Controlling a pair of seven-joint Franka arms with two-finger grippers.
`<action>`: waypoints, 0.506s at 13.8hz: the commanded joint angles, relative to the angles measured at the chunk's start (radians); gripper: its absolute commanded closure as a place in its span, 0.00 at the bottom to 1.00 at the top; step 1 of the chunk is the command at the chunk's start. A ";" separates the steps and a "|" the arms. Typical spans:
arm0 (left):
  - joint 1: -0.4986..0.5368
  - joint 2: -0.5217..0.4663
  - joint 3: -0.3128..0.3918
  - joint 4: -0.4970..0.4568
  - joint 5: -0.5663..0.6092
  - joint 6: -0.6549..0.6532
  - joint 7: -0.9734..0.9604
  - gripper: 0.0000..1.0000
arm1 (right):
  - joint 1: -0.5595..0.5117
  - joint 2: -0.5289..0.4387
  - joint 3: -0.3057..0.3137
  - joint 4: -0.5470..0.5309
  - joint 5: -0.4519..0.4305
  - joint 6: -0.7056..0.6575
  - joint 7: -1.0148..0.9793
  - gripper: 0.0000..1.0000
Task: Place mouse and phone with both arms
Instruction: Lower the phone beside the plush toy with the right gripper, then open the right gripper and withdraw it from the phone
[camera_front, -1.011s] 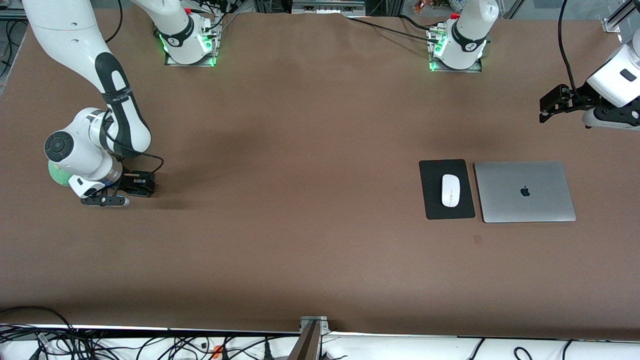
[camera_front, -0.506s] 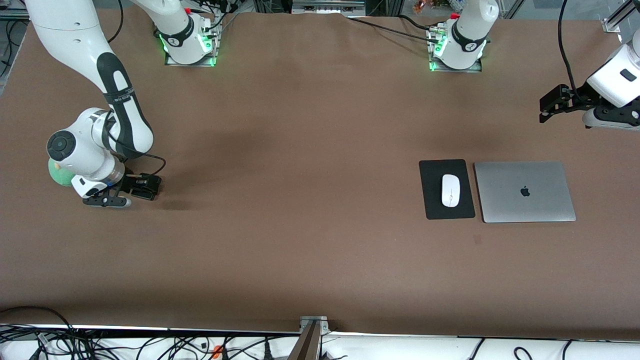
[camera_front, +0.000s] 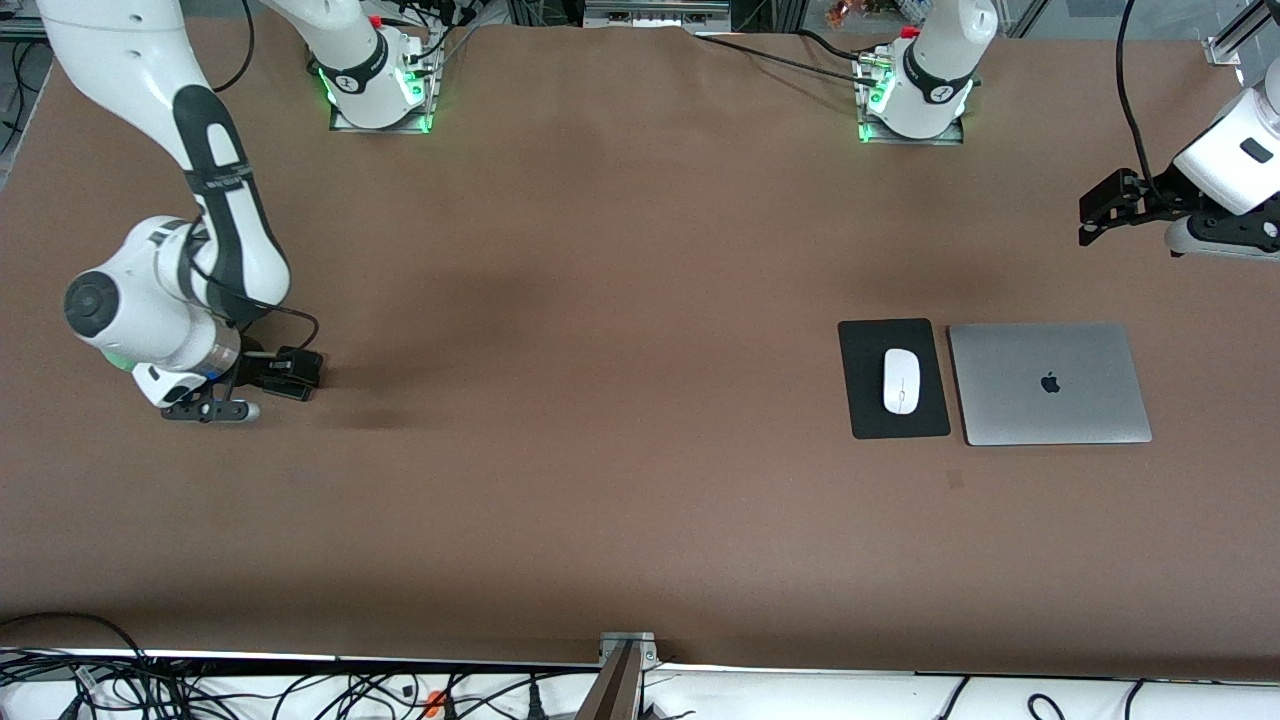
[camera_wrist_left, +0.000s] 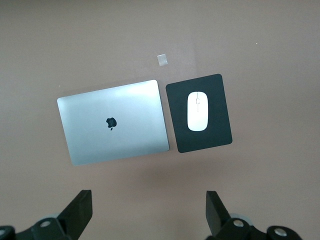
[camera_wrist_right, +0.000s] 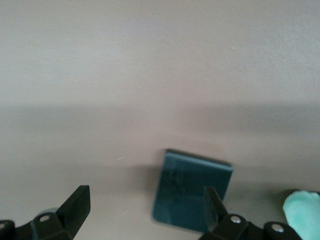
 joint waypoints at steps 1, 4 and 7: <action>-0.010 0.005 0.011 0.019 -0.021 -0.018 0.009 0.00 | -0.026 -0.054 0.003 0.121 0.031 -0.239 0.014 0.00; -0.010 0.005 0.012 0.019 -0.021 -0.018 0.011 0.00 | -0.047 -0.122 0.017 0.253 0.020 -0.503 0.101 0.00; -0.008 0.005 0.014 0.019 -0.021 -0.020 0.011 0.00 | -0.059 -0.248 0.040 0.310 -0.091 -0.668 0.137 0.00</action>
